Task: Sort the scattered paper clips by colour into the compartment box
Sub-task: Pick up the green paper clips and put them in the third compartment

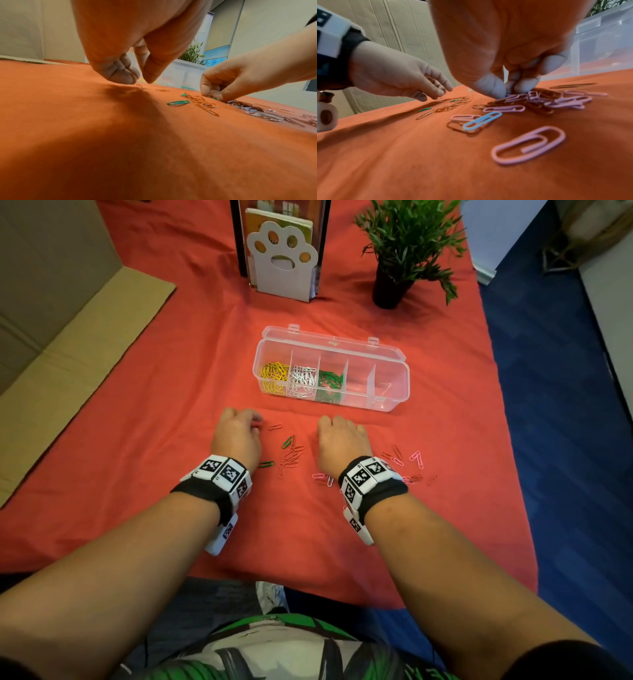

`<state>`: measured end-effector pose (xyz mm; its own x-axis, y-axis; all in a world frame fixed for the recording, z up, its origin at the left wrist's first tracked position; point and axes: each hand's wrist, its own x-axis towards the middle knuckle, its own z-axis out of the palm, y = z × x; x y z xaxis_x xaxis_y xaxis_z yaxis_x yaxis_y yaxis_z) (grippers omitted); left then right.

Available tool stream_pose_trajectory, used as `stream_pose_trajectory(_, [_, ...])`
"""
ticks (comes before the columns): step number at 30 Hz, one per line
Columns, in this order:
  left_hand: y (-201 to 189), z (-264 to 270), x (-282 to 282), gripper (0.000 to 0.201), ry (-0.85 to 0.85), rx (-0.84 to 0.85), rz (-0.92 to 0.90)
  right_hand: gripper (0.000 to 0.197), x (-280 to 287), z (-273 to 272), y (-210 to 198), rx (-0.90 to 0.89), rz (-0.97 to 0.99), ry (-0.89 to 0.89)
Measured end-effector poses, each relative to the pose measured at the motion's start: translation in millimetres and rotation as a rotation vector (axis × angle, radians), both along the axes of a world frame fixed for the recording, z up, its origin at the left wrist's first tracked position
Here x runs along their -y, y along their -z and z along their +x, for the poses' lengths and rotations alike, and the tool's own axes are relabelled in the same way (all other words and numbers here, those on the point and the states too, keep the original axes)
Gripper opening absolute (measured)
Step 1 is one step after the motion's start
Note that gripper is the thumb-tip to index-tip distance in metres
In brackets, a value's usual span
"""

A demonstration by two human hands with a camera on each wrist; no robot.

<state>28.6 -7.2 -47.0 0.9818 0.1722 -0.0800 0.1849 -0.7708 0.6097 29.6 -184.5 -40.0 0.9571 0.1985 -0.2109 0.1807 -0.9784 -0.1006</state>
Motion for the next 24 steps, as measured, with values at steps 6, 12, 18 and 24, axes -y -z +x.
stream_pose_trajectory(6, [0.8, -3.6, 18.9, 0.021, 0.256, -0.080, 0.092, 0.031, 3.7, -3.1, -3.2, 0.019, 0.005, -0.001])
stream_pose_trajectory(12, [-1.7, -1.1, 28.2, 0.013, 0.256, -0.149, 0.104, 0.013, 25.8, 0.3, -16.5, -0.126, 0.514, 0.273])
stream_pose_trajectory(18, [-10.1, -5.9, 13.8, 0.019, 0.115, -0.202, -0.113, 0.021, 41.1, -21.7, -21.0, -0.365, 0.871, 0.637])
stream_pose_trajectory(24, [-12.6, -13.1, -4.3, 0.018, 0.040, -0.350, -0.187, 0.010, 33.4, -42.4, -11.5, -0.326, 0.332, 0.414])
